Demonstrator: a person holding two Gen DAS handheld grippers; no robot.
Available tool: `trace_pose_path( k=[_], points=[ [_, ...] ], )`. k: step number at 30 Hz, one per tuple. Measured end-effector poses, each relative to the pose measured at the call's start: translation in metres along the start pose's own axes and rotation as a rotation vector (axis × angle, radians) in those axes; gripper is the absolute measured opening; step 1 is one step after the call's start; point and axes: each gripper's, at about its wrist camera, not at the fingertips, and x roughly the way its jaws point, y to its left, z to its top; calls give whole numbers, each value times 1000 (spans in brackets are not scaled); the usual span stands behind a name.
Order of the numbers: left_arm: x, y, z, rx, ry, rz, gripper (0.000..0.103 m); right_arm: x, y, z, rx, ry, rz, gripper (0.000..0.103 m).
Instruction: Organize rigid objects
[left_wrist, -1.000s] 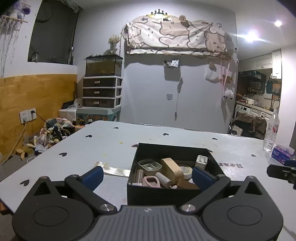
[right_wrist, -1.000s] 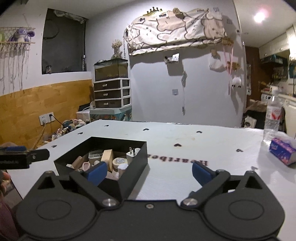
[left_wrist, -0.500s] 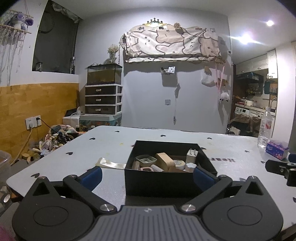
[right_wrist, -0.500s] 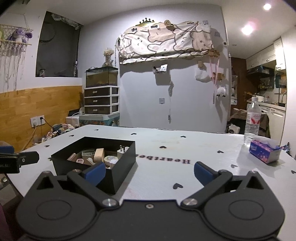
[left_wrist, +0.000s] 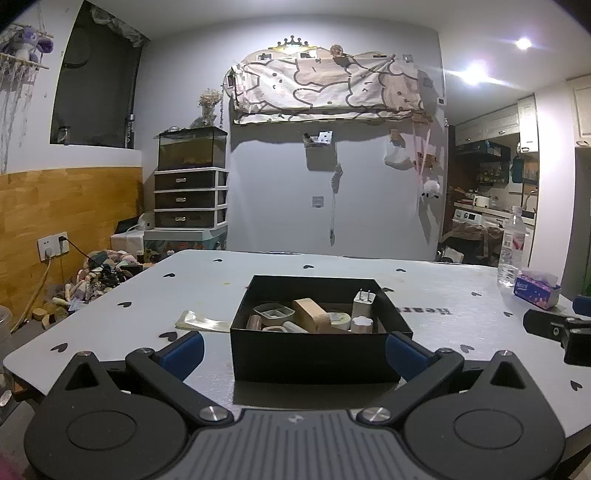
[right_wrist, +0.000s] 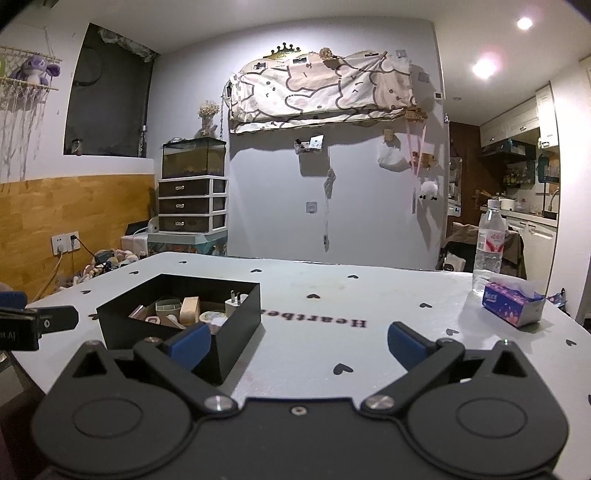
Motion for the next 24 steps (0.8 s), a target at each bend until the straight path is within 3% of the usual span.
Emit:
trace_pose_path(
  k=[24],
  points=[
    [-1, 0, 1, 3, -1, 4, 103, 2, -4, 1, 9, 4, -7, 103]
  ],
)
